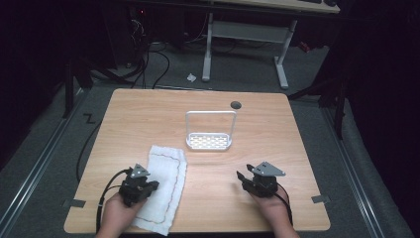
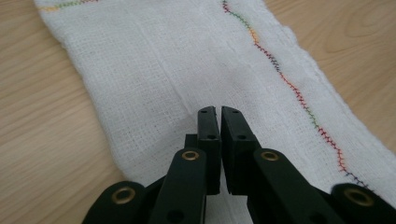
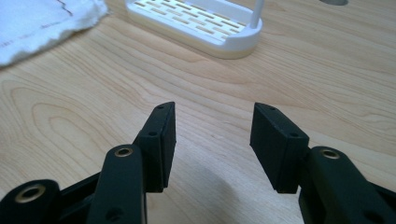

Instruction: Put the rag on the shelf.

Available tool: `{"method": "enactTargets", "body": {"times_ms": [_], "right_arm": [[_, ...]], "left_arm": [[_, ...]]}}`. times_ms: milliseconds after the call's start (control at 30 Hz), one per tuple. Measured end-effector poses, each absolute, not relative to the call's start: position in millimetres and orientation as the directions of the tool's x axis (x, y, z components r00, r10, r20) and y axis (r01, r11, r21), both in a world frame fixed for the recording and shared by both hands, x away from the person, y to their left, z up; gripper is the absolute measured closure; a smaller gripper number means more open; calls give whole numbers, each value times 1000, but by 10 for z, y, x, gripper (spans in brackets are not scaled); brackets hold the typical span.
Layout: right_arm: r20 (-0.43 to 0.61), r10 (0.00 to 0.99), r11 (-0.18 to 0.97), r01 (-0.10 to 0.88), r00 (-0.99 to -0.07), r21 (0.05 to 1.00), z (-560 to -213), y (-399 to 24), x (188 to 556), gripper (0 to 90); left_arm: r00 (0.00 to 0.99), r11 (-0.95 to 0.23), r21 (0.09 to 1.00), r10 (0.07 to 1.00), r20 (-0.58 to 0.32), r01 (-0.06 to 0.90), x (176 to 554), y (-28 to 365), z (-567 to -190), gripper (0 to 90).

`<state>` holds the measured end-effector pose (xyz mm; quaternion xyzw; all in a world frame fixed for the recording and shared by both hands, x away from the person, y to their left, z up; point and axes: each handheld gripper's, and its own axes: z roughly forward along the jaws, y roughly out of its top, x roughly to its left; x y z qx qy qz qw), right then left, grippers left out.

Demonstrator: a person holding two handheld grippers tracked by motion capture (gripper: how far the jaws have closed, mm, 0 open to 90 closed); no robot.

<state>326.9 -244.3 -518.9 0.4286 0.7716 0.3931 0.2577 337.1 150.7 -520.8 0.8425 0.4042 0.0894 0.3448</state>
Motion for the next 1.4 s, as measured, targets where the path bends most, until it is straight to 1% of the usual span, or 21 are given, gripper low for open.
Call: {"method": "enactTargets", "body": {"times_ms": [267,400,467,500,567,600,700,833,900,1000,1067,1200,1233,1333,1367,1400], "right_arm": [[-66,821,365,432,-567,825,-5191,-2209,3234,511],[-52,773,398,420,-632,815,-5205,-1984,3192,535],[-50,740,427,412,-670,805,-5218,-1855,3165,578],[-41,724,436,411,-689,801,-5224,-1798,3156,613],[-20,697,449,415,-716,791,-5237,-1706,3147,700],[-13,687,457,418,-727,785,-5245,-1668,3144,739],[-20,679,485,428,-734,763,-5272,-1591,3161,815],[-19,686,499,452,-727,739,-5322,-1561,3209,870],[0,694,486,469,-720,737,-5324,-1576,3220,876],[-15,695,495,463,-719,735,-5323,-1599,3191,876],[-11,693,497,467,-721,731,-5318,-1647,3169,876],[5,692,498,483,-722,721,-5304,-1809,3075,874],[12,692,498,489,-722,716,-5298,-1858,3048,874],[41,696,479,506,-717,717,-5302,-1986,2945,865],[53,696,471,512,-716,719,-5306,-2020,2918,853],[63,695,463,512,-717,724,-5307,-2042,2907,820]], "left_arm": [[709,-469,649,688,-157,599,3326,961,-5211,868],[748,-482,657,635,-194,580,3277,747,-5225,857],[765,-492,667,616,-188,560,3247,712,-5206,802],[770,-492,678,613,-175,546,3239,735,-5189,783],[753,-469,700,640,-151,539,3248,833,-5163,761],[736,-449,706,660,-151,548,3268,899,-5161,764],[704,-418,693,687,-181,587,3343,1047,-5208,821],[712,-431,681,676,-190,591,3329,1023,-5254,850],[729,-441,681,654,-202,584,3287,978,-5262,863],[754,-457,676,616,-228,578,3199,903,-5270,866],[770,-464,673,584,-256,576,3132,836,-5280,866],[807,-498,666,517,-286,555,3017,709,-5286,862],[812,-502,664,503,-297,554,2996,684,-5290,857],[822,-511,669,489,-291,540,2966,648,-5289,841],[823,-509,669,483,-299,542,2976,653,-5288,824],[824,-504,674,481,-301,540,2992,666,-5284,802]]}}
